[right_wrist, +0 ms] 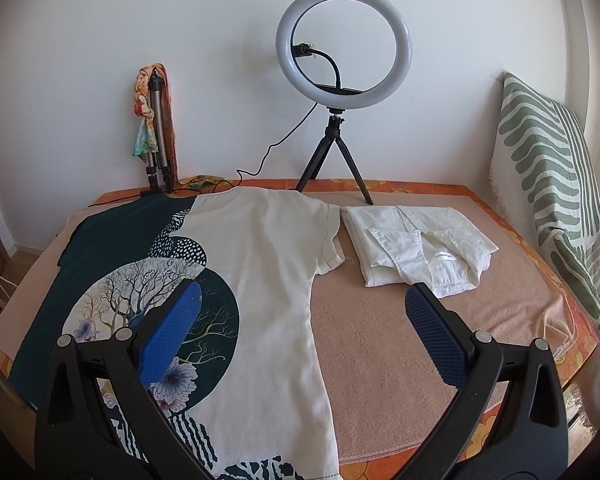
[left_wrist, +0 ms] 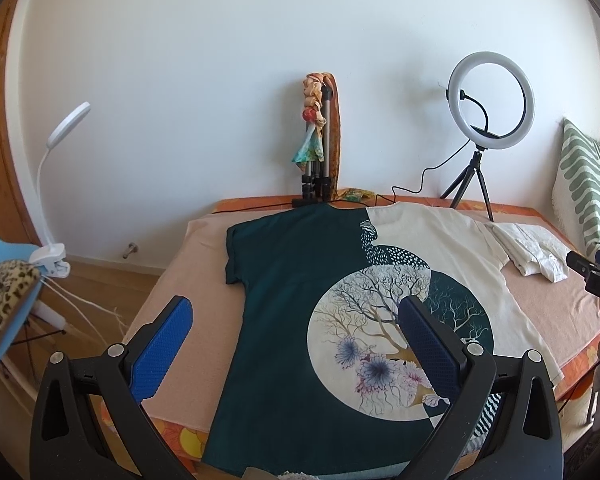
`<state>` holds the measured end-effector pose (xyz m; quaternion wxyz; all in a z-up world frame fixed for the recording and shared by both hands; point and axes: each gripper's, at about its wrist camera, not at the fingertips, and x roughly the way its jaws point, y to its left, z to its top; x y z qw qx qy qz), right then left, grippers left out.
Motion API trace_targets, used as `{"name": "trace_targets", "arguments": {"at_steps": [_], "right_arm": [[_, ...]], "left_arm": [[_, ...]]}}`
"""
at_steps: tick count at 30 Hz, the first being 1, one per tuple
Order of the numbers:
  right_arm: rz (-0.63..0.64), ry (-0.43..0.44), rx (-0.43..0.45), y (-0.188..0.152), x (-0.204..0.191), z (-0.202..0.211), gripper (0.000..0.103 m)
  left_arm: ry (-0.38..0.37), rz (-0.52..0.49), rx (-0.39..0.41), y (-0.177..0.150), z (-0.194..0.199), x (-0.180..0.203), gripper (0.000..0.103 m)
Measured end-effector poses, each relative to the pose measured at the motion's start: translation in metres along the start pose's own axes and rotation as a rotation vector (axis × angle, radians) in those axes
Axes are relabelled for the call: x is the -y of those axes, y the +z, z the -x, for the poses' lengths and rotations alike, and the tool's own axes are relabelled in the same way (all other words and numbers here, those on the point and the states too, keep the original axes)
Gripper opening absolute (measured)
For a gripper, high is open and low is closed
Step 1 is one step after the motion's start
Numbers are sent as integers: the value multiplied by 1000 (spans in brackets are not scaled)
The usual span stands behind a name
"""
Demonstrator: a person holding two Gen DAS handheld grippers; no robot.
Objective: Fold small clothes
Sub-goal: 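Move the left tool to the green T-shirt hem and close on it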
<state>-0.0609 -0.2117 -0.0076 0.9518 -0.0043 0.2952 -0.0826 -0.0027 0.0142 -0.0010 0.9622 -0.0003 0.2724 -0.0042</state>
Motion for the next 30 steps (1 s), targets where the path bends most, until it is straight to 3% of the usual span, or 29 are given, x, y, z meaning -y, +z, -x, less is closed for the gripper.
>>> {"name": "trace_targets", "arguments": {"at_steps": [6,12,18,20,21,25,30], "right_arm": [[1,81,19,2,-15,1,103],[98,162,69,14,-52,10,103],[121,353,-73,48,-90,-2,103],[121,411,-121,62,-105,-8,103],[119,433,-146,69,-113,-12,103],[109,528,-233,92,-148,-22,103],[157,599,-281,113,-207,-38,103]], "left_arm": [[-18,7,3,-23,0,-21,102],[-45,102,-160,-61,-19,-63,102],[-70,150,-293,-99,-33,-83,83],[-94,164,-337,-107,-41,-85,66],[-102,175,-357,-110,-46,-87,63],[-93,184,-392,-116,-59,-90,61],[-69,183,-394,-117,-68,-93,59]]}}
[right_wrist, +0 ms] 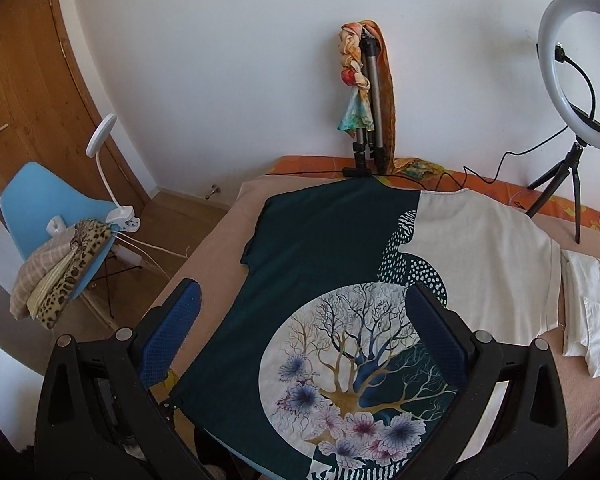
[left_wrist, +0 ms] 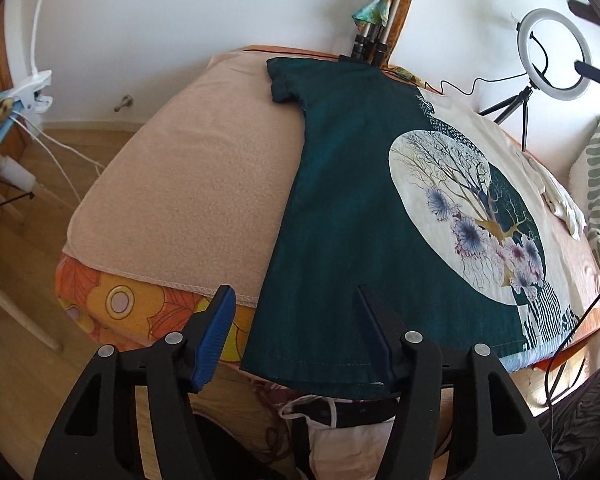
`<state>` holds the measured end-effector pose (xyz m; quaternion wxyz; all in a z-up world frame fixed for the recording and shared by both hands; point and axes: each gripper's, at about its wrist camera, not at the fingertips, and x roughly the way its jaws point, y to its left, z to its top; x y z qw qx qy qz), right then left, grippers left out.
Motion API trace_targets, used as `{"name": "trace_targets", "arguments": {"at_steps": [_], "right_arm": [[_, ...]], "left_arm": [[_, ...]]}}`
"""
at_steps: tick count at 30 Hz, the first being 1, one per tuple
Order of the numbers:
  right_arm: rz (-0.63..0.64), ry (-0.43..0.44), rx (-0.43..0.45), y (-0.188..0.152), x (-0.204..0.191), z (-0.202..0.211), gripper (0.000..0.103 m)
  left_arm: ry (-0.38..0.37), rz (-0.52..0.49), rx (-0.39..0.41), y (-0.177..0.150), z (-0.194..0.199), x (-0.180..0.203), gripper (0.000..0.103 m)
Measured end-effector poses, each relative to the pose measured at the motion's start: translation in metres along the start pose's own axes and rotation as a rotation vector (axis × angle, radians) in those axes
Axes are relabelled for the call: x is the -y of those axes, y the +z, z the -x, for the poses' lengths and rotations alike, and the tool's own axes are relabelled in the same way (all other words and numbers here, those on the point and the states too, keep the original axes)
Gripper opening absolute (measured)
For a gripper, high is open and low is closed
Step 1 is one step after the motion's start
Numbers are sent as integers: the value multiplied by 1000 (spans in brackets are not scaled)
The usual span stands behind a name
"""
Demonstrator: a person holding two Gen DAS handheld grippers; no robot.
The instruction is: Fold small clothes
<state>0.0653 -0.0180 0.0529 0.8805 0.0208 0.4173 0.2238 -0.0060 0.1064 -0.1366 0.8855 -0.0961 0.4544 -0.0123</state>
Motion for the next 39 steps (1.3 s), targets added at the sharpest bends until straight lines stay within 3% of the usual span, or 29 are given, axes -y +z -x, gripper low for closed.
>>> {"name": "trace_targets", "arguments": {"at_steps": [3,7,11,16,19,23,29,35,39], "right_arm": [[6,41,-47,20,-22,-35,103],[28,35,-104,32,-47,-89,101],[33,22,-159,43,-66,-144,96],[40,21,-241,51,-76,-217,93],[38,25,-307,52,-76,-262,86],[13,25,-365,51,-70,-314,83],[16,23,-407,51,-72,-377,80],[97,13,-465,36,-91,-417,67],[179,-55,-487,28,-96,-433,59]], "left_arm": [[12,-27,-10,-3,-3,2,59],[16,-15,-9,-3,-4,-4,59],[-22,33,-52,-3,-12,-13,46],[-26,2,-54,-5,-16,-10,40],[-32,-5,-52,-5,-17,-9,24],[-98,52,-57,-1,-19,-17,7],[-212,121,-53,4,-20,-21,3],[-288,145,-45,7,-17,-15,3],[-278,110,-40,8,-16,-8,3]]}}
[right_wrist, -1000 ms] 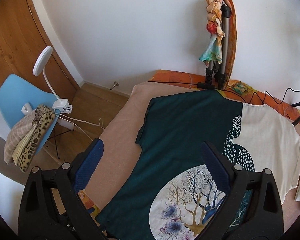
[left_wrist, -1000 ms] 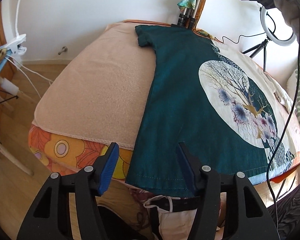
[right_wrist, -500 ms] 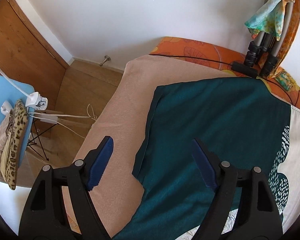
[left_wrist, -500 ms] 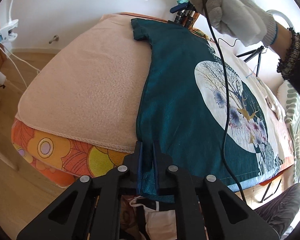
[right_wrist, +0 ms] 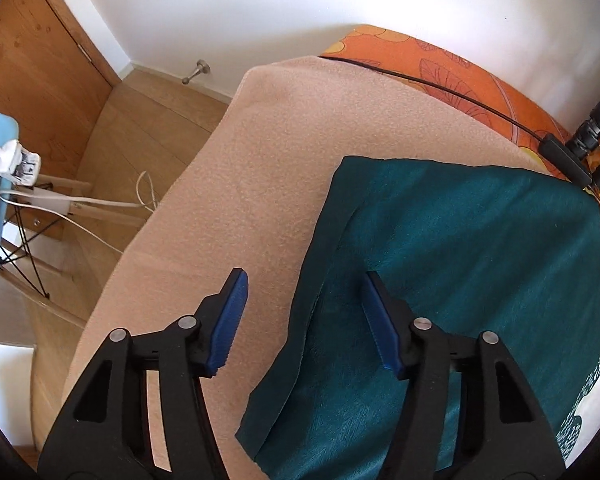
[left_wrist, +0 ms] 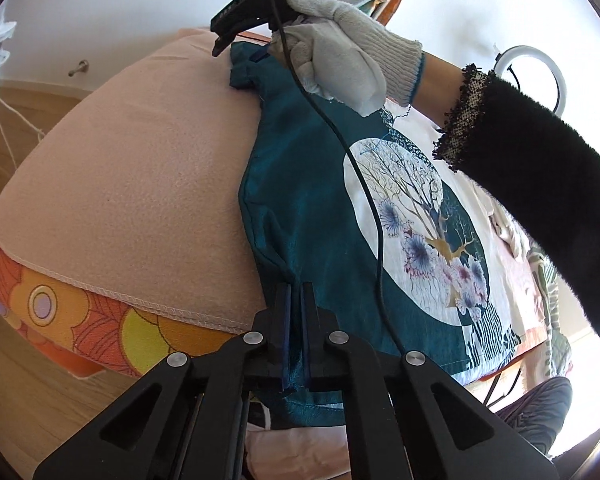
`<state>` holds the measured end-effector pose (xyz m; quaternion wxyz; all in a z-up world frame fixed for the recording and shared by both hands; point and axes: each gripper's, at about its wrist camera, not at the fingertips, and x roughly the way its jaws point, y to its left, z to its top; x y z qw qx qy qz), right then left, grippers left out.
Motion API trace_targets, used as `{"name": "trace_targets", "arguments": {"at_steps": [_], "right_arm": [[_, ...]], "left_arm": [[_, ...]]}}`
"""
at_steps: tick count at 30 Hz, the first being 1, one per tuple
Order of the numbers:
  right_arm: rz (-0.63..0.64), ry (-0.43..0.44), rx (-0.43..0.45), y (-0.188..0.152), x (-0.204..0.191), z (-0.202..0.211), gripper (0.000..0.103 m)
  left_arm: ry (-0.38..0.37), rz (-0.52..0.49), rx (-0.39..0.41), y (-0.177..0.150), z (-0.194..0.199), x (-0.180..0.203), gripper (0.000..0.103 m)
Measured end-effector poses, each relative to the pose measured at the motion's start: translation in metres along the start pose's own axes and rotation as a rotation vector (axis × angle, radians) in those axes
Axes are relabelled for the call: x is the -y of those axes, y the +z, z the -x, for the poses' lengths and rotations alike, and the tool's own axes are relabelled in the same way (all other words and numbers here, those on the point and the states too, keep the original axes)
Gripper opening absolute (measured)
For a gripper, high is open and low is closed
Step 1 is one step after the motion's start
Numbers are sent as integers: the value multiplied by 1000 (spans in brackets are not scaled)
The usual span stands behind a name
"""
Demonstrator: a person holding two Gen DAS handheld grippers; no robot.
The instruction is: Fold small clothes
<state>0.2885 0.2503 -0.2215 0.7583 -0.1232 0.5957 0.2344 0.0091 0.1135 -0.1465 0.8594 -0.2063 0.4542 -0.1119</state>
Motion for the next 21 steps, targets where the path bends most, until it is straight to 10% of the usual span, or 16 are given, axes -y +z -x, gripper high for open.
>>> {"name": "trace_targets", "arguments": {"at_steps": [7,21], "right_arm": [[98,-139,7,1,-4,2,8],[-65,-107,162,-18,76,90,5]], "left_arm": [[-23,8,-9,0,-2,0,2],[-103,-128,14,2,3,56,2]]}}
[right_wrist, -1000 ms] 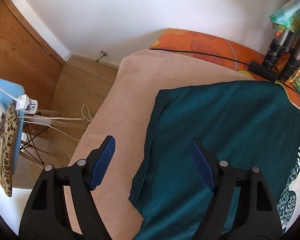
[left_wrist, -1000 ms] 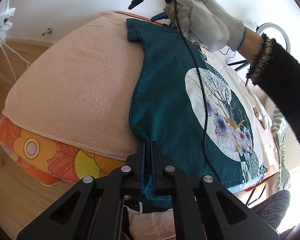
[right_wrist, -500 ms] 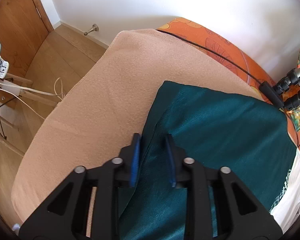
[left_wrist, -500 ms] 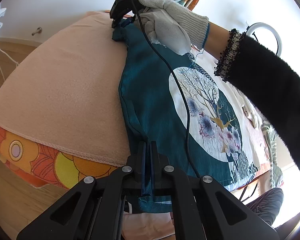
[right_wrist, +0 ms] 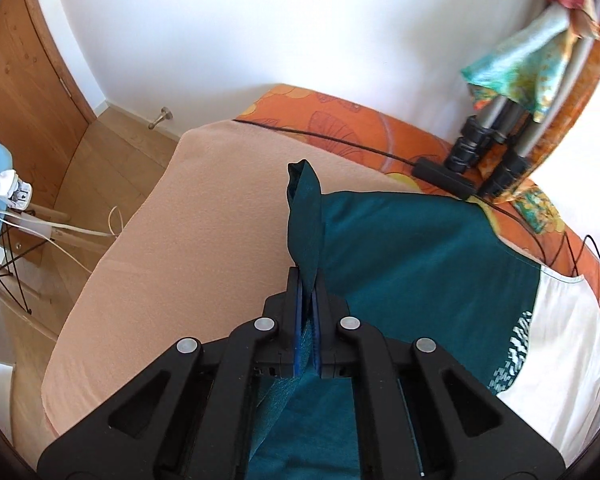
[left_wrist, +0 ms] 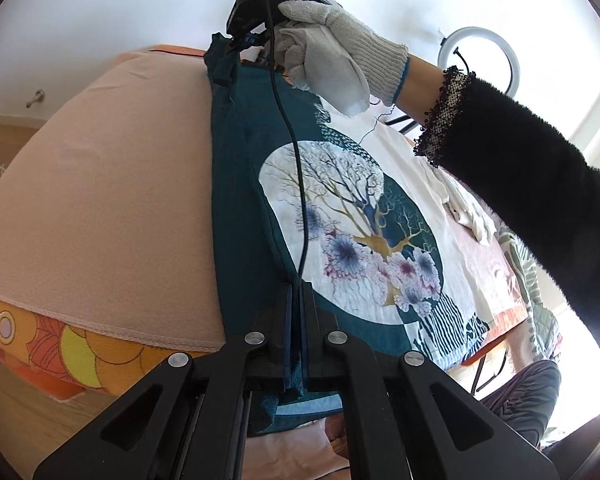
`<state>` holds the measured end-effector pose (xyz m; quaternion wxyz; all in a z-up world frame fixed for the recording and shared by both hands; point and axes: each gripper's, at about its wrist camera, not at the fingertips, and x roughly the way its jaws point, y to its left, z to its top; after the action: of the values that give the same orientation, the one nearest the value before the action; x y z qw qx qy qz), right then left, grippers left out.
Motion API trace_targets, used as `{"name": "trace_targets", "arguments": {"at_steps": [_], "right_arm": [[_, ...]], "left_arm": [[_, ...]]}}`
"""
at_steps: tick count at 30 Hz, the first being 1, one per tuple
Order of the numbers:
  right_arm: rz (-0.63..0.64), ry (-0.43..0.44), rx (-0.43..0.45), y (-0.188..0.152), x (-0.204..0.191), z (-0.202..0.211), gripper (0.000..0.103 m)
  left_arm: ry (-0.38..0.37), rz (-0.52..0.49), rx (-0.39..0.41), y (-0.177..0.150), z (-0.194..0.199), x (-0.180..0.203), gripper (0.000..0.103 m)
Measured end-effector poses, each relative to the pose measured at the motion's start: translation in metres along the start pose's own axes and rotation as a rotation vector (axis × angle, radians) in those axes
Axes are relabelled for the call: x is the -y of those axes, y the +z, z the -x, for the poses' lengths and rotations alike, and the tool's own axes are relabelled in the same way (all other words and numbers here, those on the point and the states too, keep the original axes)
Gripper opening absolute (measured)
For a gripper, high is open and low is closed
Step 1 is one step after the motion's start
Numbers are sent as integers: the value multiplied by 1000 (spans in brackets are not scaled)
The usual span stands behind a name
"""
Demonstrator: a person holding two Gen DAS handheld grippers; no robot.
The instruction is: Fold small clothes
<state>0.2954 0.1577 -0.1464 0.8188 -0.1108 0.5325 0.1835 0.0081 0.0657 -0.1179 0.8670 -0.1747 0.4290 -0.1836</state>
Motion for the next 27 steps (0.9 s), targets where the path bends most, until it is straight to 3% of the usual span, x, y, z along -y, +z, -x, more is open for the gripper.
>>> {"name": "trace_targets", "arguments": {"at_steps": [10,14,18,20,22,24,25,27], "right_arm": [[-246,-102,11,-61,131,32,5],[-296,-46,-20,-78,156,22,5],[-265,-38,-20,-80,158,19,5],[-232,-52,-18,-80,156,22,15],[-228,-63,1,-81,157,33,63],[-222,-70,44,-82,159,52,72],[-217,-63,51,-82,162,61,72],[-220,-53,56,-84,170,80,72]], "left_arm": [[-66,-137,-95,-10,-35,55,2],[-63,-179,-127,-15,-44,67,2],[-58,-198,-144,-16,-51,71,2],[-60,-202,-159,-15,-53,73,4],[-70,-199,-170,-15,-55,76,10],[-109,-198,-177,-16,-53,80,18],[-124,-202,-186,-17,-54,83,26],[-160,-212,-189,-20,-50,89,29]]}}
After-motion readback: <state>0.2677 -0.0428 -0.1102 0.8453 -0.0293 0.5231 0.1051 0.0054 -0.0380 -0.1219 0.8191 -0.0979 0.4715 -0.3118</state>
